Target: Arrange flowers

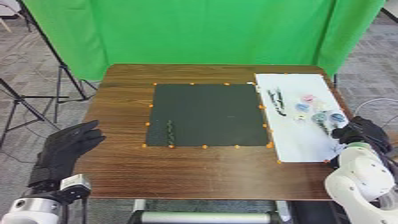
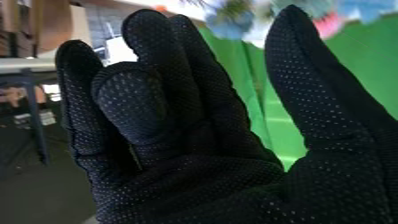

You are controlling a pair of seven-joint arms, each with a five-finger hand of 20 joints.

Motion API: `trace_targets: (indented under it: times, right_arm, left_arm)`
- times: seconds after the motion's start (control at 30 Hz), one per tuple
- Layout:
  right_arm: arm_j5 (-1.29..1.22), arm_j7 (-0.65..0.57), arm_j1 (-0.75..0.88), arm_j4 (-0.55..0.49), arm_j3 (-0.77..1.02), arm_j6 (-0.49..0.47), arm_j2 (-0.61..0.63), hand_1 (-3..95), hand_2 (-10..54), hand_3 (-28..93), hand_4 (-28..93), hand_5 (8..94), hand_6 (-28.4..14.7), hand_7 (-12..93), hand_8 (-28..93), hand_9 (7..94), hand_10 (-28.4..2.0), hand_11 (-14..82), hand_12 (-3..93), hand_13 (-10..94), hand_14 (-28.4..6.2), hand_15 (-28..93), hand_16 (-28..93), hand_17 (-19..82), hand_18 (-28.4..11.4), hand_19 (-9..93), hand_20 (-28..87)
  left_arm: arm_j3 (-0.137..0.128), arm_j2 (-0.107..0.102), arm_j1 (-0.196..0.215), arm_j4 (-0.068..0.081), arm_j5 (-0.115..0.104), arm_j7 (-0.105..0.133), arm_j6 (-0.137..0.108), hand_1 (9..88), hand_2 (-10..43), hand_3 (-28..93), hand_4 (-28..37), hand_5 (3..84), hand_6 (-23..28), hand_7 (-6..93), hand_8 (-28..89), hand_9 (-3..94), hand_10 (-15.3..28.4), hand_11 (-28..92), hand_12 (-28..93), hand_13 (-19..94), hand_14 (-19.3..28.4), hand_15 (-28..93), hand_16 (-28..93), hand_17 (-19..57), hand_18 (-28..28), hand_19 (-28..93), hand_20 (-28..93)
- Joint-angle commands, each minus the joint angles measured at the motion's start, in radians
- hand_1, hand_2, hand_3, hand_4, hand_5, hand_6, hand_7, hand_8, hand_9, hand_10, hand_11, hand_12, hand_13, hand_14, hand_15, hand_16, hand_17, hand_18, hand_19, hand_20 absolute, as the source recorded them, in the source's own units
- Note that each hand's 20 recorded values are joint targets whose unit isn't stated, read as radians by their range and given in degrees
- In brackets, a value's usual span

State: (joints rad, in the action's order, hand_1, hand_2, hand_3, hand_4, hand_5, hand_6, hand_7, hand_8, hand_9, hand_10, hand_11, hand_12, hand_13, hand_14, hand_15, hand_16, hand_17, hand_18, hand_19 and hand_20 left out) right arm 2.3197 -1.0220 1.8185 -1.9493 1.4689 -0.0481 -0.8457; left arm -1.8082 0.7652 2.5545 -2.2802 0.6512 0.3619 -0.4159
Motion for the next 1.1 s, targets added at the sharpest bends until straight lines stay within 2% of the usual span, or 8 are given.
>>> trace_targets:
  times: [0.03,0.4,0.73,0.83,0.9,0.97,1.03,1.1]
  right_arm:
    - [-0.012,-0.025,-0.001,0.027,0.008,-0.04,-0.014,33.4,-4.1,73,-23,68.6,-16.6,16,-6,67.2,-25.2,41.3,20.8,69,-15.5,77,22,38,-27.8,93,-12]
    - [-0.004,-0.014,-0.028,0.05,-0.043,-0.038,-0.015,33.9,-4.3,73,-23,68.6,-16.2,16,-6,67.3,-25.1,41.6,20.5,69,-15.4,78,21,38,-27.8,93,-13]
    - [0.025,-0.025,-0.05,0.093,-0.078,-0.044,-0.017,39.5,-5.4,76,-24,70.7,-14.2,18,-7,69.4,-23.7,41.8,20.5,70,-14.5,77,20,39,-27.3,93,-14]
    - [0.037,-0.028,-0.052,0.113,-0.085,-0.031,-0.015,43.2,-6.1,77,-25,71.8,-12.5,20,-7,71.4,-22.3,42.1,20.5,71,-13.5,77,20,39,-26.8,93,-13]
    - [0.042,-0.029,-0.05,0.12,-0.085,-0.027,-0.015,45.6,-7.2,76,-27,72.5,-12.1,20,3,72.2,-21.7,42.3,20.7,72,-12.8,76,21,40,-26.4,93,-13]
    - [0.055,-0.026,-0.046,0.126,-0.088,-0.004,-0.014,50.6,-8.7,73,-28,75.3,-10.8,21,13,75.0,-19.3,40.6,24.2,74,-11.8,75,21,41,-25.8,93,-13]
    - [0.063,-0.024,-0.046,0.129,-0.091,0.016,-0.013,54.8,-8.8,72,-28,77.9,-8.2,23,15,79.3,-16.1,37.6,28.9,76,-10.3,74,22,41,-24.9,93,-12]
    - [0.075,-0.016,-0.044,0.128,-0.093,0.031,-0.01,56.6,-8.2,71,-28,80.4,-6.1,25,16,82.2,-15.0,38.0,29.5,79,-9.0,73,23,42,-24.2,93,-10]
  left_arm:
    - [0.002,0.003,0.001,0.003,0.002,-0.003,0.001,27.5,9.0,80,-14.4,47.3,14.7,14.2,-8,40.4,22.8,39,10,30,28.4,62,-13,-8.4,21.4,59,17]
    - [0.008,0.008,-0.017,0.009,0.009,-0.019,0.012,27.6,9.0,80,-14.4,47.3,14.6,14.3,-8,40.5,22.8,39,10,30,28.4,62,-13,-8.4,21.4,59,17]
    - [0.007,0.009,-0.013,0.007,0.007,-0.014,0.009,27.6,9.0,80,-14.3,47.4,14.6,14.4,-9,40.6,22.9,39,10,30,28.4,62,-13,-8.3,21.4,59,17]
    - [0.008,0.007,-0.013,0.008,0.005,-0.011,0.008,27.6,9.0,80,-14.3,47.4,14.6,14.4,-9,40.6,22.9,39,10,30,28.4,62,-13,-8.4,21.5,59,17]
    - [0.009,0.008,-0.014,0.008,0.005,-0.013,0.01,27.7,9.1,80,-14.3,47.4,14.6,14.4,-9,40.5,22.9,39,10,30,28.4,62,-13,-8.3,21.4,59,17]
    - [0.009,0.007,-0.014,0.007,0.007,-0.013,0.009,27.7,9.0,80,-14.3,47.4,14.6,14.4,-9,40.5,22.8,39,10,30,28.4,62,-13,-8.3,21.4,59,17]
    - [0.01,0.008,-0.015,0.008,0.005,-0.014,0.009,27.7,9.1,80,-14.3,47.3,14.5,14.5,-9,40.5,22.8,39,10,30,28.4,62,-13,-8.3,21.4,59,17]
    - [0.007,0.009,-0.013,0.007,0.007,-0.015,0.01,27.7,9.0,80,-14.3,47.4,14.5,14.5,-9,40.5,22.8,39,10,30,28.4,62,-13,-8.4,21.4,59,17]
